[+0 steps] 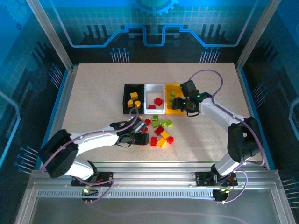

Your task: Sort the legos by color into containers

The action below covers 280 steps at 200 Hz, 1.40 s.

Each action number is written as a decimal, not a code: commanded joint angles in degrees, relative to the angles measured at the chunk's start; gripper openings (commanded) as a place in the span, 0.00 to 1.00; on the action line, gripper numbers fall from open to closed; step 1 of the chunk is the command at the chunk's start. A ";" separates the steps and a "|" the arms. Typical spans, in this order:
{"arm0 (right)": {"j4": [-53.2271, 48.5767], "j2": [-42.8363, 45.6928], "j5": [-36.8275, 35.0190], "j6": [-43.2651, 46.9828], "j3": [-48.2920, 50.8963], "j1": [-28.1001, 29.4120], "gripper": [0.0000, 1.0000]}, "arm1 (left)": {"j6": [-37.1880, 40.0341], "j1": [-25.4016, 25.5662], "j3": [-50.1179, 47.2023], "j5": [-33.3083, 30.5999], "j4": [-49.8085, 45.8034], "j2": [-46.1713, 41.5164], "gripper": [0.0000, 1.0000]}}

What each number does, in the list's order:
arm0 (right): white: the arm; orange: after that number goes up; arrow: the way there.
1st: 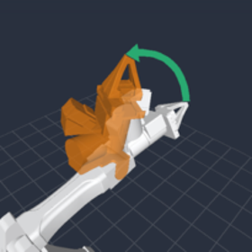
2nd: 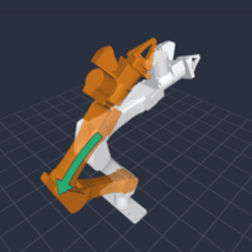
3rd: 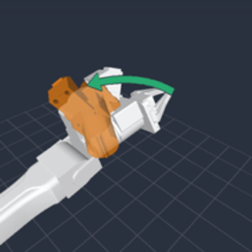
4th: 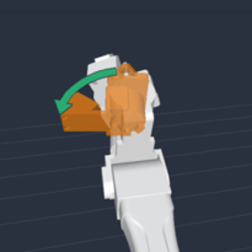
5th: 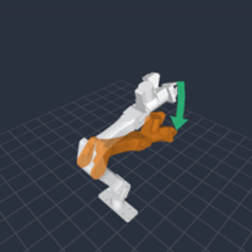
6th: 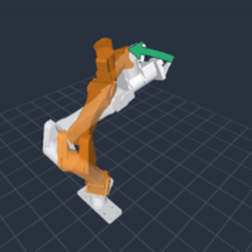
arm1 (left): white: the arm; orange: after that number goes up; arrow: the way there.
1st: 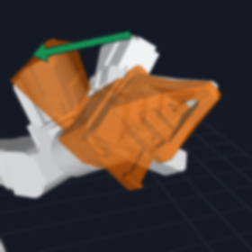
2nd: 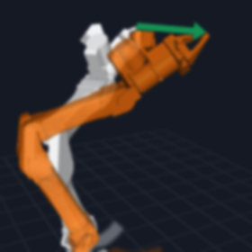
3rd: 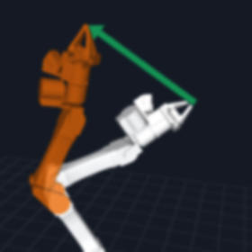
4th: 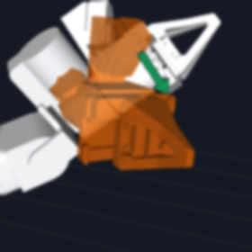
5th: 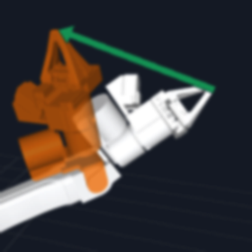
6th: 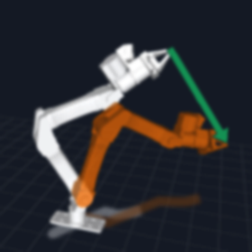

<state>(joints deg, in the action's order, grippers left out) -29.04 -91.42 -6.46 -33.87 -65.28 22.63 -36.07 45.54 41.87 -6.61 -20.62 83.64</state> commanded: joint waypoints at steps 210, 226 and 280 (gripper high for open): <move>0.06 10.72 2.88 -2.48 8.94 -1.56 0.63 | 11.81 -11.86 53.24 -7.29 -10.32 31.02 0.30; -0.30 12.39 3.80 -2.34 10.05 -1.58 0.63 | 11.77 -12.47 58.03 -8.06 -12.50 35.29 0.30; 2.20 18.43 9.70 0.05 17.41 -0.52 0.63 | 11.07 -12.55 68.42 -7.25 -18.66 43.36 0.45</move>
<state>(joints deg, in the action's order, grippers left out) -28.25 -75.77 -0.82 -35.55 -52.03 21.69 -25.71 33.10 106.21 -13.56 -34.50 125.71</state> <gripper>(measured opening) 0.634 0.395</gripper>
